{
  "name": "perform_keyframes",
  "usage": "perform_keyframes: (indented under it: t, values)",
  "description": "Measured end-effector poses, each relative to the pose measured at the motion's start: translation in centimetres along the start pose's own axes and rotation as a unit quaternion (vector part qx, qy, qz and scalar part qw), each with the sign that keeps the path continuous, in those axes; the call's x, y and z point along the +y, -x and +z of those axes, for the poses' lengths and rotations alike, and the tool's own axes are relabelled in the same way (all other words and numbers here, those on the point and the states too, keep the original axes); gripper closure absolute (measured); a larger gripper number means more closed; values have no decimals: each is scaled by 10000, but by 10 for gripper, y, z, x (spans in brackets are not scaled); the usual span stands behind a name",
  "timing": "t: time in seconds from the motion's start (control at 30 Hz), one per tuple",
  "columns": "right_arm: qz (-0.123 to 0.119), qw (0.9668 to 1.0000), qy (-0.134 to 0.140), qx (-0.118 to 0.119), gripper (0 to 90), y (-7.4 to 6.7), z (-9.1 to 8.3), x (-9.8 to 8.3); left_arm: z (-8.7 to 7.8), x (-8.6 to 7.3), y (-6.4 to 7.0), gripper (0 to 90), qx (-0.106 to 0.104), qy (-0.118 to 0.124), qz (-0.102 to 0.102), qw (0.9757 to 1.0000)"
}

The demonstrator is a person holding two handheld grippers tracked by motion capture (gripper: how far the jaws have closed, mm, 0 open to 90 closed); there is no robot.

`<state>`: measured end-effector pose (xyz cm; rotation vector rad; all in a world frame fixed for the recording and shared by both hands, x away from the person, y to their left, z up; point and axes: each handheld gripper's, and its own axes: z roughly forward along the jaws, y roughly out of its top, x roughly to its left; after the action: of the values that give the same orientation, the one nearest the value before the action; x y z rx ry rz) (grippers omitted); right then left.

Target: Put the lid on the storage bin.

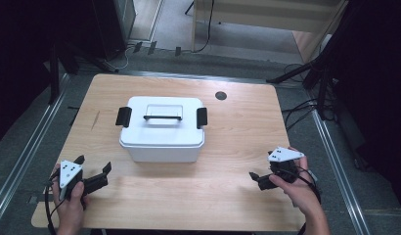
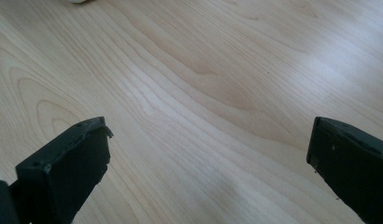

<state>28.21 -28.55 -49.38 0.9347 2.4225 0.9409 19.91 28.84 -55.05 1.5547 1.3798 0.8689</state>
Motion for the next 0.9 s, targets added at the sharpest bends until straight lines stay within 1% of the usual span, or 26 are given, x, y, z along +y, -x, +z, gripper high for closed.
perform_keyframes:
  t: [0.13,0.2,0.37,0.43,0.5,0.6,0.73,0.9]
  values:
    - [164,9998,113,-67,0,-2,1,-13,0,0,1,71,-4,-11,56,10000]
    - [206,9995,211,-87,0,-5,1,-19,0,0,1,71,-14,2,77,10000]
    - [405,9982,422,-107,0,-9,2,-34,0,0,1,71,-26,8,77,10000]
    - [574,9965,583,-167,0,-10,2,-40,0,0,1,71,-29,9,81,10000]
    - [635,9953,657,-313,0,-14,1,-46,0,0,1,71,-27,17,78,10000]
    - [766,9931,778,-437,0,-16,-1,-56,0,0,1,71,-28,18,69,10000]
    - [990,9894,928,-509,0,-15,-5,-69,0,0,1,71,-23,17,111,9999]
    - [1163,9849,1095,-664,0,-13,-14,-80,0,0,2,71,-15,10,136,9999]
